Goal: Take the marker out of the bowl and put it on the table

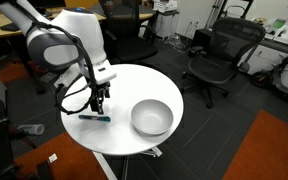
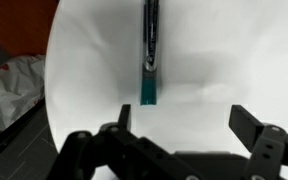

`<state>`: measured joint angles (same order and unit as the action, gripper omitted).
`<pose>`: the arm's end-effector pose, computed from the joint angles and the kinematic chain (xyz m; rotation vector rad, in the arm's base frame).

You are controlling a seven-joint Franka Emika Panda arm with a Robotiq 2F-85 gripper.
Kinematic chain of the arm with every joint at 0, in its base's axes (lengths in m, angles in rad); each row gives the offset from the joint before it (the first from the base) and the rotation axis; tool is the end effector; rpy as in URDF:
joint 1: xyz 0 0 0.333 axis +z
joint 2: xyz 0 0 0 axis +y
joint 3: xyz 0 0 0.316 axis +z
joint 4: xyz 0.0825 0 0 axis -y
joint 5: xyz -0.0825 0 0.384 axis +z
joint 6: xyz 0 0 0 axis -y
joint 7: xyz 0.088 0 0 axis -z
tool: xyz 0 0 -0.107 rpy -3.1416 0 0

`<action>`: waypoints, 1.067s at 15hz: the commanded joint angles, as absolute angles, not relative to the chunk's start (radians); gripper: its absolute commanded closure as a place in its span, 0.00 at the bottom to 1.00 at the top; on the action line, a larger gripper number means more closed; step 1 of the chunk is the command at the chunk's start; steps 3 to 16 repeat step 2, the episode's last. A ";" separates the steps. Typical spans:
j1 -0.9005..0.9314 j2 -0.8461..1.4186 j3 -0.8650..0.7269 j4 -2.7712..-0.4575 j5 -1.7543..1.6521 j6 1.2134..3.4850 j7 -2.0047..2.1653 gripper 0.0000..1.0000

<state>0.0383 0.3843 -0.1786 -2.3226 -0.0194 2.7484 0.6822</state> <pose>0.5193 -0.0760 0.1814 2.8435 -1.1862 0.1003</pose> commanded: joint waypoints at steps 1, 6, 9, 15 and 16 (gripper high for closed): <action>0.053 0.386 -0.192 -2.320 -0.006 2.746 0.672 0.00; 0.053 0.386 -0.192 -2.320 -0.006 2.746 0.672 0.00; 0.053 0.386 -0.192 -2.320 -0.006 2.746 0.672 0.00; 0.053 0.386 -0.192 -2.320 -0.006 2.746 0.672 0.00; 0.053 0.386 -0.192 -2.320 -0.006 2.746 0.672 0.00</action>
